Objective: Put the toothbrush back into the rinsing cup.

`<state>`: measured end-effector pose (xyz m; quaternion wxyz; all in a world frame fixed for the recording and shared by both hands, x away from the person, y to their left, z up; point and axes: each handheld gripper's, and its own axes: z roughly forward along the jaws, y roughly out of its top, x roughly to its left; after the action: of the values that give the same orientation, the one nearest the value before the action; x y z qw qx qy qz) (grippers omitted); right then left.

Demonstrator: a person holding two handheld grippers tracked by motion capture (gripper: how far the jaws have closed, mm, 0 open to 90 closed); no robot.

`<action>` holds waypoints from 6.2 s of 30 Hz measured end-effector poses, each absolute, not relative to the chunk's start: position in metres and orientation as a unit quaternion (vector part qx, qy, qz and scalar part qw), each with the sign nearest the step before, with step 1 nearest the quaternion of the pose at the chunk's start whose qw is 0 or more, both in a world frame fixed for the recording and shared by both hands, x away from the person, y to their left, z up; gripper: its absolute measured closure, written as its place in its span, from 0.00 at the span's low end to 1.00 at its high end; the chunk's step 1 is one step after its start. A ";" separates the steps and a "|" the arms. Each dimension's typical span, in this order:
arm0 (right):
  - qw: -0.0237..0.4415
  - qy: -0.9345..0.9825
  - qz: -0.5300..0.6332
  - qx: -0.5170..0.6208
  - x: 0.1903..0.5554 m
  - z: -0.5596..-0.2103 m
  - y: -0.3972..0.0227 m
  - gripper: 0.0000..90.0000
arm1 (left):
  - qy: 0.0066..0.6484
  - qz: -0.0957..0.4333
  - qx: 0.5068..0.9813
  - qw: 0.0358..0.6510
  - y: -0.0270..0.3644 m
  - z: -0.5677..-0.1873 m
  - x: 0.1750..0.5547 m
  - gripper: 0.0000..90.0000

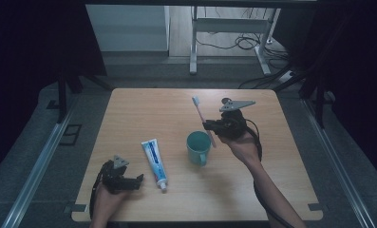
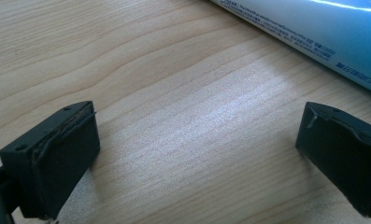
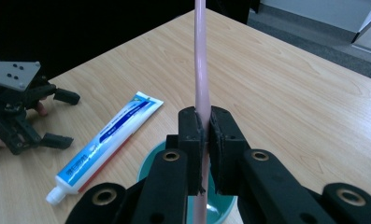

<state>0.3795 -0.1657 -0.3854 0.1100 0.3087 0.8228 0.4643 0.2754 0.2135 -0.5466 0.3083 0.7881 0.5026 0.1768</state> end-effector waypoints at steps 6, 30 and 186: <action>0.112 0.818 0.472 0.311 0.383 -0.386 -0.161 0.93 | 0.502 0.176 0.789 0.307 0.214 -0.546 0.275 0.00; 0.110 0.823 0.464 0.307 0.390 -0.410 -0.144 0.93 | 0.502 0.175 0.789 0.307 0.214 -0.546 0.275 0.00; 0.112 0.855 0.409 0.300 0.335 -0.444 -0.210 0.23 | 0.501 0.177 0.790 0.306 0.214 -0.546 0.275 0.00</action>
<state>0.3349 -0.2103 -0.4443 0.1117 0.3000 0.8548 0.4086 0.2753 0.2138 -0.5462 0.3056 0.7902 0.5011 0.1765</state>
